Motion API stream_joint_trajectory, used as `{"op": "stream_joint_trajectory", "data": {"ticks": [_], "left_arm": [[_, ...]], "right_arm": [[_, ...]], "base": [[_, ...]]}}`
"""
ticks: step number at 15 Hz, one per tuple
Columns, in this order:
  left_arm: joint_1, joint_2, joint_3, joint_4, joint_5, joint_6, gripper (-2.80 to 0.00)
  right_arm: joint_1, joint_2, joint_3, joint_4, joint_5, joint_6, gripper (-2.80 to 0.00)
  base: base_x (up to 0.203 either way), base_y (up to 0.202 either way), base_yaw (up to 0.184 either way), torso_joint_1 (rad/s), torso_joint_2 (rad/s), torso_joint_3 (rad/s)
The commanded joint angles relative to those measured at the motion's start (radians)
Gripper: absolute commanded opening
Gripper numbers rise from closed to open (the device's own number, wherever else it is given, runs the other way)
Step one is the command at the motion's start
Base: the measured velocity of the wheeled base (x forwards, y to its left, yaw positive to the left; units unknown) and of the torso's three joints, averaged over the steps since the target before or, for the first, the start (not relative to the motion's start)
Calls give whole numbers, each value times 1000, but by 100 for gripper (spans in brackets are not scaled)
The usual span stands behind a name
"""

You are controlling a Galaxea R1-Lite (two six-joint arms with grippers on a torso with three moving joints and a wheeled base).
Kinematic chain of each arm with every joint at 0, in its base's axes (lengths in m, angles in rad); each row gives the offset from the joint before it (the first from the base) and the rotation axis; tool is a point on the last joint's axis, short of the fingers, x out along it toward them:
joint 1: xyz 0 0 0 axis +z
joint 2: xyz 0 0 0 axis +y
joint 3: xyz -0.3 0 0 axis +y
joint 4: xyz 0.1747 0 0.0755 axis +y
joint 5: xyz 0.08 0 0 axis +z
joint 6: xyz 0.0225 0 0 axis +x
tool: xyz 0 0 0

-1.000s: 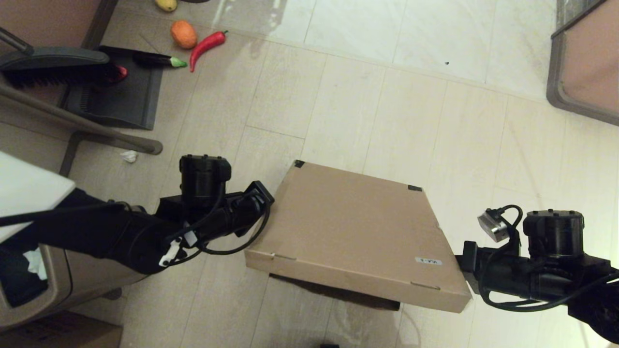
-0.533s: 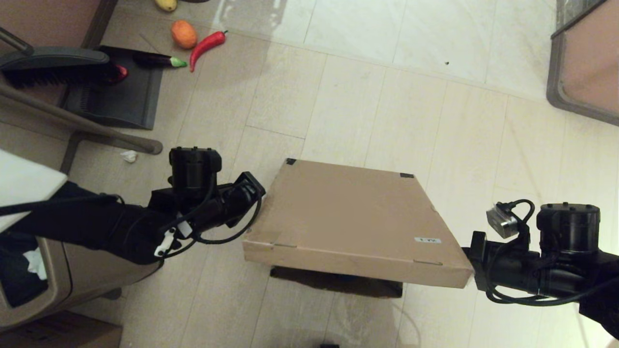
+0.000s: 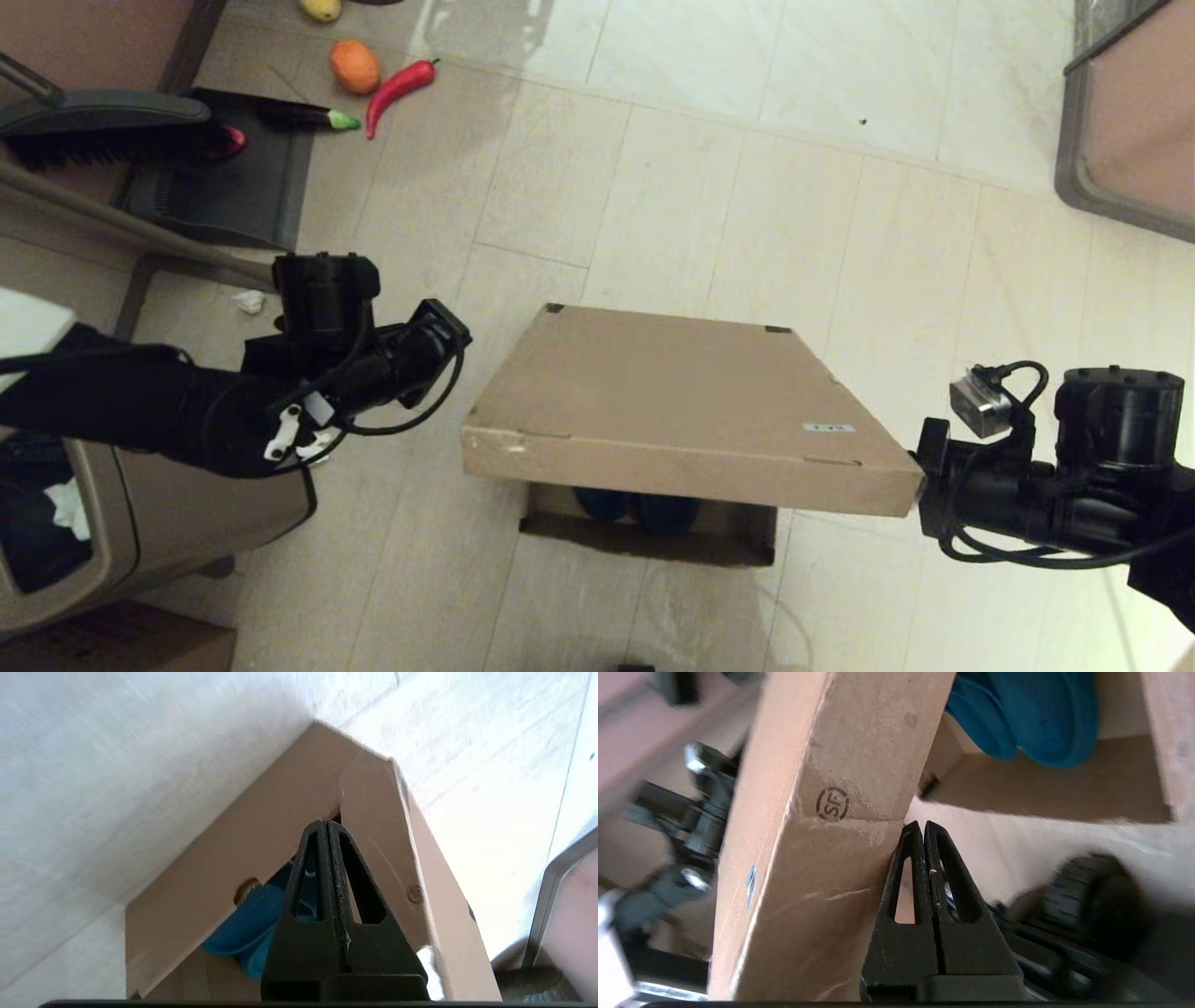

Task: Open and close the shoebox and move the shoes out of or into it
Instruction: Open the shoe box

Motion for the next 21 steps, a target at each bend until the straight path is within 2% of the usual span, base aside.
{"op": "stream_joint_trajectory", "data": {"ticks": [1, 5, 10, 16, 18, 19, 20, 21], "left_arm": [[18, -11, 2, -3, 1, -6, -280], [23, -10, 4, 2, 1, -6, -280], [23, -7, 25, 2, 0, -6, -280], [21, -76, 88, 22, 1, -5, -280], [21, -107, 123, 20, 24, 2, -280], [22, -121, 140, 21, 48, 21, -280], [24, -139, 172, 21, 67, 73, -280], [25, -158, 216, 16, 75, 138, -280]], "right_arm": [[0, -15, -30, -6, 3, 36, -280], [-3, -30, -115, -10, 1, 167, -280], [-21, -9, -251, -9, 3, 262, -280], [-64, 210, -565, -7, -6, 282, -280], [-61, 205, -593, -5, -13, 231, -280], [-54, 179, -574, 0, -14, 160, -280], [-40, 148, -543, 31, -14, 58, -280], [-20, 119, -510, 81, -19, -79, -280]], "base": [[0, 0, 0, 0, 0, 0], [0, 0, 0, 0, 0, 0], [0, 0, 0, 0, 0, 0], [0, 0, 0, 0, 0, 0], [0, 0, 0, 0, 0, 0], [0, 0, 0, 0, 0, 0], [0, 0, 0, 0, 0, 0], [0, 0, 0, 0, 0, 0]]}}
